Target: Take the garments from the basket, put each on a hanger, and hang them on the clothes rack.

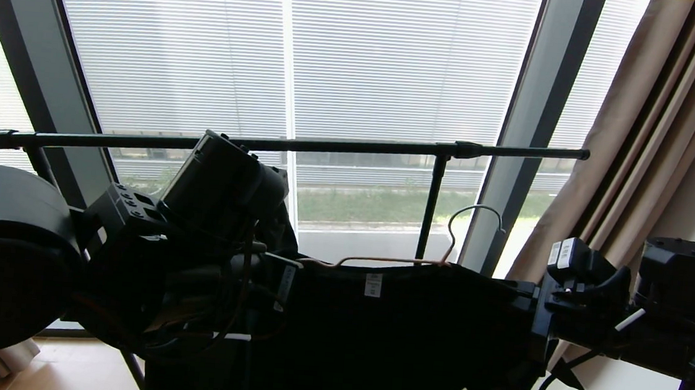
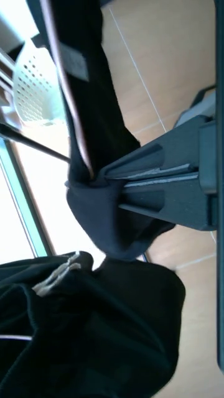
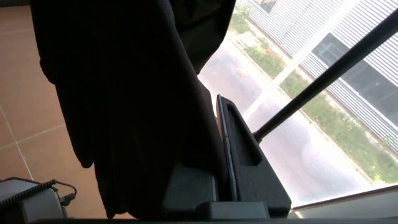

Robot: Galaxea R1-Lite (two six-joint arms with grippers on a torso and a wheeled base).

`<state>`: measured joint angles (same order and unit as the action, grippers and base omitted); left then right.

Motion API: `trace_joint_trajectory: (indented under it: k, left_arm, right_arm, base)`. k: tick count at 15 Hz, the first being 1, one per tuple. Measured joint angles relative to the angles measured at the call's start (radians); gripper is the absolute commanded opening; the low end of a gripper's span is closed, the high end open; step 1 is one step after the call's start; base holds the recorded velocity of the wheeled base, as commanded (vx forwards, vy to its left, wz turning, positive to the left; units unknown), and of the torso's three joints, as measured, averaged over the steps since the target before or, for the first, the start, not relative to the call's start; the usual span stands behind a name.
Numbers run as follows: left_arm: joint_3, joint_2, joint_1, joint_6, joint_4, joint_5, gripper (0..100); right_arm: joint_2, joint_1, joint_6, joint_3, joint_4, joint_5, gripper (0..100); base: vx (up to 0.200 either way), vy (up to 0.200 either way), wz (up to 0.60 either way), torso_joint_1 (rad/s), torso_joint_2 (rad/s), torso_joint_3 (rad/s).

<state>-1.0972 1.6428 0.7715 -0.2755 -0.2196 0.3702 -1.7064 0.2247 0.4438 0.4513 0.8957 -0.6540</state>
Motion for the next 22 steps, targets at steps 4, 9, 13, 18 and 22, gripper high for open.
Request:
trace_joint_trajectory:
  k: [4, 9, 13, 18, 22]
  left_arm:
    - [-0.06, -0.002, -0.003, 0.034, 0.001, 0.001, 0]
    - [-0.083, -0.007, 0.019, 0.045, 0.0, 0.001, 0]
    - [-0.086, -0.007, 0.045, 0.051, 0.001, -0.001, 0]
    - [-0.097, -0.004, 0.075, 0.066, 0.003, -0.016, 0]
    - [-0.113, -0.003, 0.093, 0.091, 0.003, -0.055, 0]
  right_arm:
    - [0.001, 0.029, 0.002, -0.015, -0.002, 0.0, 0]
    - [-0.027, 0.069, 0.002, -0.022, -0.002, 0.0, 0]
    - [-0.052, 0.108, 0.002, -0.028, -0.002, 0.0, 0]
    - [-0.082, 0.153, 0.001, -0.029, -0.001, 0.002, 0]
    - [-0.112, 0.177, -0.008, -0.017, -0.001, 0.006, 0]
  base:
    - [0.0, 0.0, 0.0, 0.0, 0.0, 0.0]
    - [0.0, 0.0, 0.0, 0.0, 0.0, 0.0]
    - [0.0, 0.0, 0.0, 0.0, 0.0, 0.0]
    - [0.0, 0.0, 0.0, 0.0, 0.0, 0.0]
    - [0.0, 0.0, 0.0, 0.0, 0.0, 0.0]
